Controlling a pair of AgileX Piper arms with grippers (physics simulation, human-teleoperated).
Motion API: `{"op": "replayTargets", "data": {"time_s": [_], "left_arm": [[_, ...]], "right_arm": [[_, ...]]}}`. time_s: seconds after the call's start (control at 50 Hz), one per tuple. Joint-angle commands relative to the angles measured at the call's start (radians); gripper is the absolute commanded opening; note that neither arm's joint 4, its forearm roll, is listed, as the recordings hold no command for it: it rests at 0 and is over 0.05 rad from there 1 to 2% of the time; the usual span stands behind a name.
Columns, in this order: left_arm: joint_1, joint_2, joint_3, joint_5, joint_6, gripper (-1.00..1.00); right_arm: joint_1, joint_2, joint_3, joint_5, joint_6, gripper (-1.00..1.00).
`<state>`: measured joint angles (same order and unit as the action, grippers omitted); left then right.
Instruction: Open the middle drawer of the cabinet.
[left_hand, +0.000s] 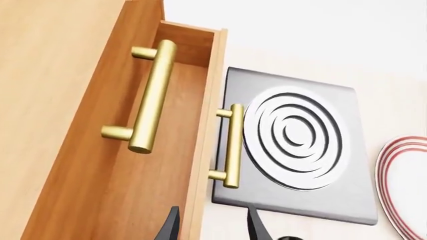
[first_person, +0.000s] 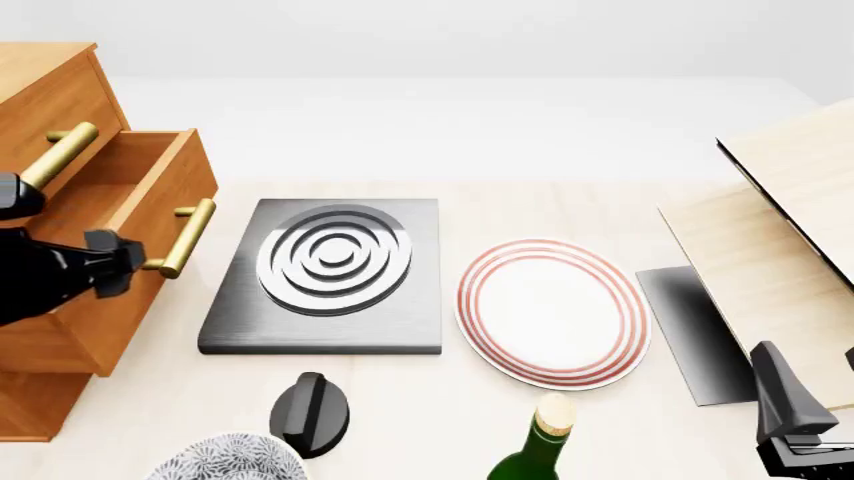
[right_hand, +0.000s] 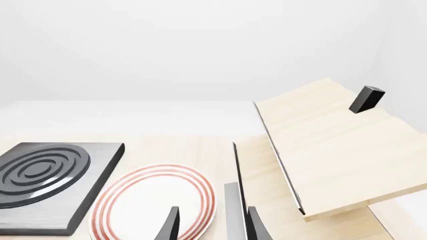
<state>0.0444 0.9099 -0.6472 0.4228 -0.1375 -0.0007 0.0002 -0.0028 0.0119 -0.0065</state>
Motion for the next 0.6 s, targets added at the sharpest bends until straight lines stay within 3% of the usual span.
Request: {"op": "replayTargets", "data": {"time_s": [0.02, 0.6], "left_arm": [[-0.026, 0.017, 0.006, -0.01, -0.037, 1.0], [-0.118, 0.052, 0.015, -0.029, -0.06, 1.0]], "right_arm": [[0.0, 0.0, -0.001, -0.003, 0.001, 1.0], [0.0, 0.0, -0.001, -0.003, 0.001, 1.0]]}}
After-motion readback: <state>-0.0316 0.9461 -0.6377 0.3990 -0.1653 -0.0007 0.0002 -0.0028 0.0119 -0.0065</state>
